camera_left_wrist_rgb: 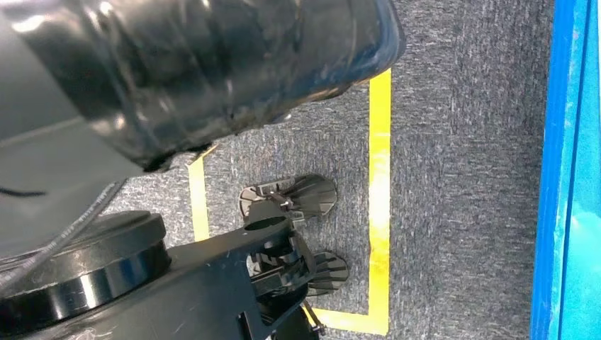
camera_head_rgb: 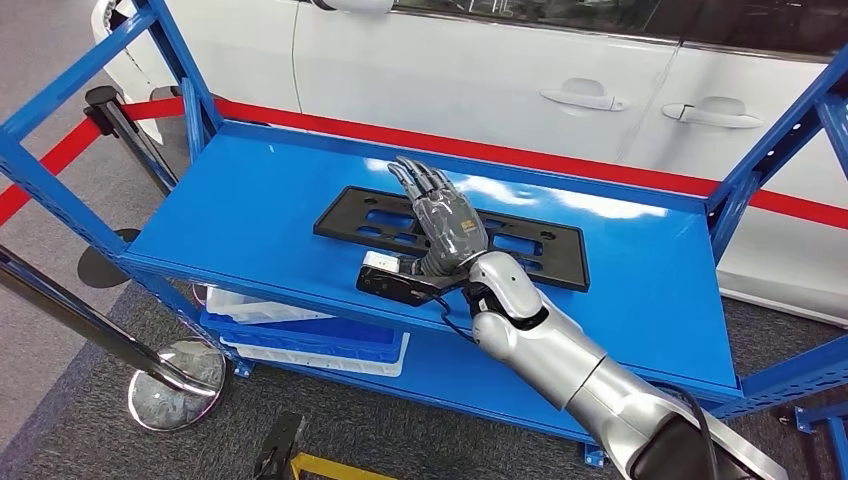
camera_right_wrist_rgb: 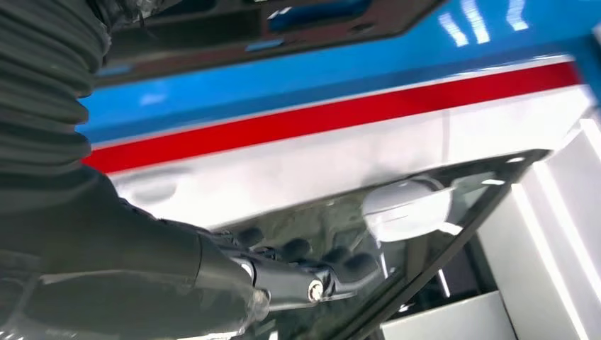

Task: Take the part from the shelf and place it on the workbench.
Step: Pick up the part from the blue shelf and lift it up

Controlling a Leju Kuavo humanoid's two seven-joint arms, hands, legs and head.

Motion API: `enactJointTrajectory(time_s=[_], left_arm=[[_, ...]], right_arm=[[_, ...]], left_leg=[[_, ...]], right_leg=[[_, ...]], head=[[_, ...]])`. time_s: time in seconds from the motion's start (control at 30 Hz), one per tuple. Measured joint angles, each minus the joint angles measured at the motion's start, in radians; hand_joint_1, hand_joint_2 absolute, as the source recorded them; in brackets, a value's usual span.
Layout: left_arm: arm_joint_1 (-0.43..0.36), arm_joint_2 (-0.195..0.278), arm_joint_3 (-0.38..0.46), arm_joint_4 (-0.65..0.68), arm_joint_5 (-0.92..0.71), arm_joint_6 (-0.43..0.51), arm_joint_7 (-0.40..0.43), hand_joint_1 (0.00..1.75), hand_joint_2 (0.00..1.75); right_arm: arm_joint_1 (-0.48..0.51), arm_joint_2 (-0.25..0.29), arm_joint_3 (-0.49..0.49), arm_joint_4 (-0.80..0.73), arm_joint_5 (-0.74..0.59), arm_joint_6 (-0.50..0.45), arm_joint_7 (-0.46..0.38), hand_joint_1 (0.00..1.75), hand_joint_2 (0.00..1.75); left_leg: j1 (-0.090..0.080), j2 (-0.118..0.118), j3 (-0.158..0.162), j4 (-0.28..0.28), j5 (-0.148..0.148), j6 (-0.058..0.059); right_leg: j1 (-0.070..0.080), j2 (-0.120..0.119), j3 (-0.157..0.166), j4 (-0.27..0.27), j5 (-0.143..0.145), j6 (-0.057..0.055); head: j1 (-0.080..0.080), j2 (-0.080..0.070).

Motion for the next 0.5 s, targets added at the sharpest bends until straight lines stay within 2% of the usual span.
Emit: enactJointTrajectory(time_s=[0.23,0.5], left_arm=[[-0.006,0.001,-0.030,0.000,-0.006,0.004,0.017,0.00,0.00],[-0.006,0.002,-0.044,0.000,0.013,0.005,0.033,0.00,0.00]], right_arm=[[-0.053,0.032,0.031,0.171,0.120,0.024,0.059,0.00,1.75],[-0.079,0.055,0.035,0.295,0.109,0.080,0.062,0.00,1.75]], left_leg=[[0.001,0.000,0.003,-0.004,0.001,-0.001],[0.002,0.001,0.003,-0.005,0.001,-0.002]], right_leg=[[0.000,0.000,0.000,0.000,0.000,0.000],[0.001,0.001,0.000,0.000,0.000,-0.001]], head=[[0.000,0.000],[0.000,0.000]])
